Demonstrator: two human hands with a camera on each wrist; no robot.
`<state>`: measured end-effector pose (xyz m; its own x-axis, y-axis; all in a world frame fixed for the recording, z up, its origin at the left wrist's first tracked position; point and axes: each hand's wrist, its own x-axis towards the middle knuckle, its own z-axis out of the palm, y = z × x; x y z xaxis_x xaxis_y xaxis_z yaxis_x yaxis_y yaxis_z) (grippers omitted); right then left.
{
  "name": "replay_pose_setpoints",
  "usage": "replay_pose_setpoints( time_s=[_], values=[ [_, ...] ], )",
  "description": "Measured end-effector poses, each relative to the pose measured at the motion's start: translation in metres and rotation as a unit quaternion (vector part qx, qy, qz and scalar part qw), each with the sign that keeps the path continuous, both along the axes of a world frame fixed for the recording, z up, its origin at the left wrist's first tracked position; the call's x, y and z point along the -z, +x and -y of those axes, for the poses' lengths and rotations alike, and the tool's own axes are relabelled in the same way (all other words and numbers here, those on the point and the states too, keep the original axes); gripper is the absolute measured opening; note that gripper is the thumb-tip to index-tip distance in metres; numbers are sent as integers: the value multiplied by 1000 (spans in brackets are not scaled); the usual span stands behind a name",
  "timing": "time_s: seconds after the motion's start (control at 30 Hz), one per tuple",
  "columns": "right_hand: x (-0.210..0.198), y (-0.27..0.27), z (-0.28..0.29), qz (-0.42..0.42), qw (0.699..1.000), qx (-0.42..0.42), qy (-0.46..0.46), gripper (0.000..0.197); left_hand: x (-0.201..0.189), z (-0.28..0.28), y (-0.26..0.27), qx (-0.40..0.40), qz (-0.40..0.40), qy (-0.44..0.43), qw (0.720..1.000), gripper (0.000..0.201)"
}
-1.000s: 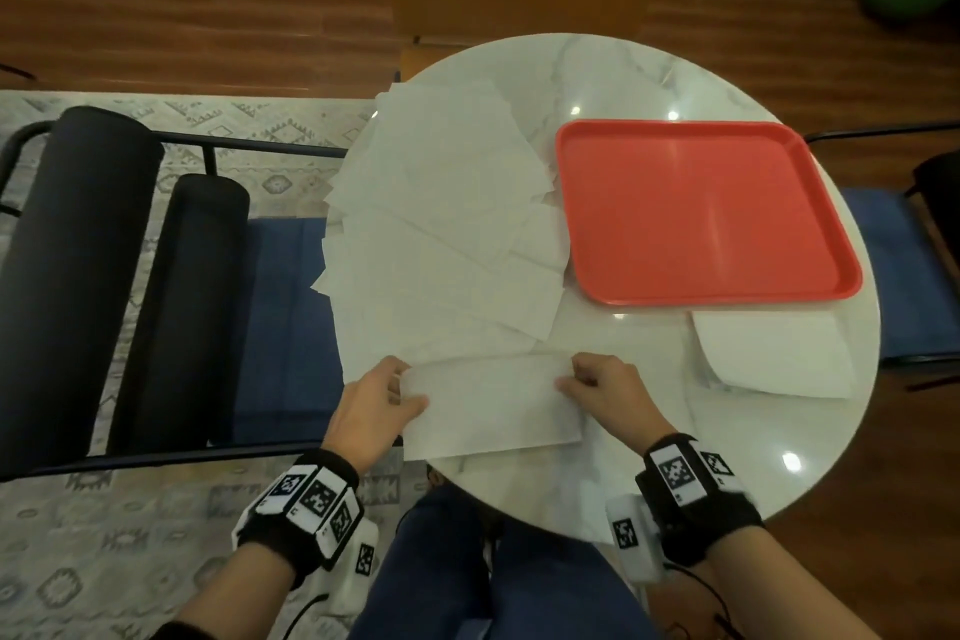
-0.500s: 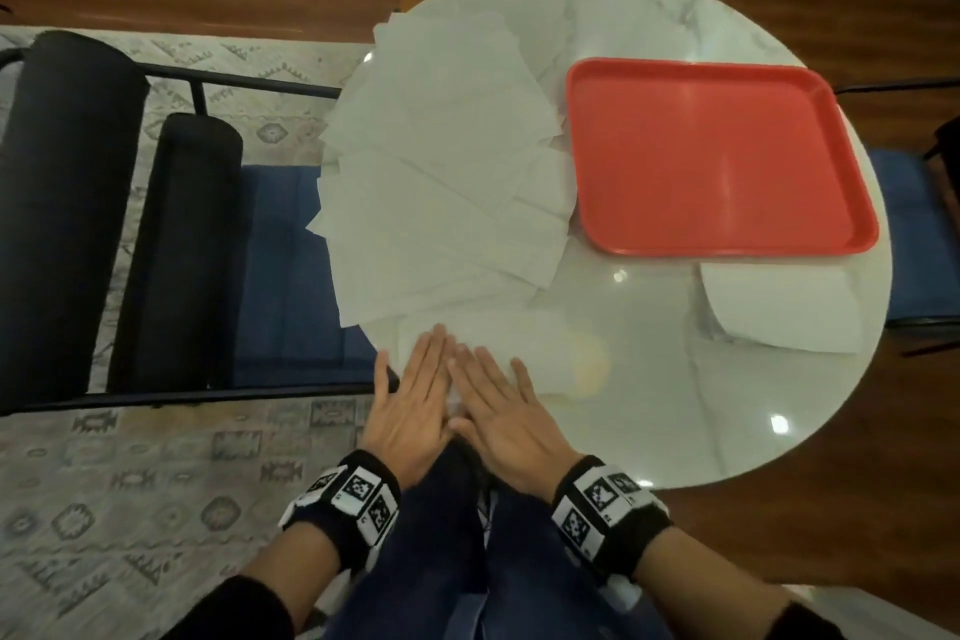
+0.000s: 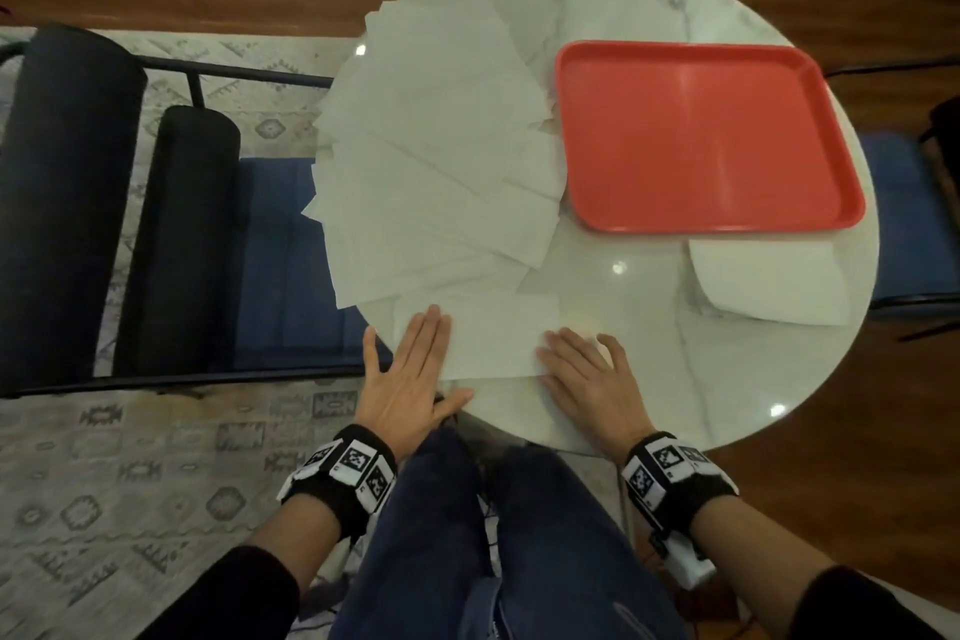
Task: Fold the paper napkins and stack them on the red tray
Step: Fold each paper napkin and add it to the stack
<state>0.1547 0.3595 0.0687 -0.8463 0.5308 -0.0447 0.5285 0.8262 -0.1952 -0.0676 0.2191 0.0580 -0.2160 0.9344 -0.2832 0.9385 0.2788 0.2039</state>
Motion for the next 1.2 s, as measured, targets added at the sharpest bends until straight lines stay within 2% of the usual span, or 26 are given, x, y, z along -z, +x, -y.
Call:
replay_pose_setpoints(
  time_s=[0.1,0.17,0.23,0.3,0.37,0.4,0.47,0.5,0.57,0.67,0.77,0.83,0.93,1.0,1.07,1.13,1.2],
  values=[
    [-7,-14,-3,-63,998,15,15,19,-8,-3,13,9,-7,28,1000,86],
    [-17,-19,-6,-76,996,40,-22,20,-17,-11,24,40,-15,29,999,81],
    [-32,-17,-10,-116,986,70,-96,25,-28,-19,36,47,-27,37,998,65],
    [-53,-9,-18,-166,963,127,-167,26,-43,-30,45,24,-8,57,998,44],
    [-73,8,-29,-197,937,188,-218,19,-59,-43,51,9,68,66,995,30],
    [-82,18,-37,-200,921,215,-255,17,-67,-49,53,-10,148,57,987,31],
    [-96,44,-52,-206,878,258,-347,20,-90,-65,61,-40,303,45,951,37],
    [-102,57,-60,-218,852,270,-393,18,-100,-74,67,-44,352,53,933,32],
    [-113,82,-74,-239,812,280,-452,12,-114,-92,78,-50,404,70,911,22],
    [-121,116,-91,-254,778,332,-470,17,-126,-116,96,-70,463,71,881,19],
    [-117,147,-113,-305,713,405,-484,9,-126,-132,104,-104,471,77,873,17],
    [-110,166,-133,-333,670,459,-479,11,-119,-132,101,-149,454,88,874,15],
    [-93,189,-161,-360,604,530,-474,14,-103,-111,85,-216,414,95,879,14],
    [-79,197,-179,-361,572,563,-475,11,-92,-86,73,-254,386,89,882,13],
    [-67,201,-191,-350,552,586,-478,10,-80,-55,64,-297,370,83,876,13],
    [-58,202,-200,-329,544,608,-475,20,-71,-24,57,-329,352,70,873,11],
    [-48,204,-205,-307,549,626,-462,34,-60,6,51,-355,331,58,873,11]
  ],
)
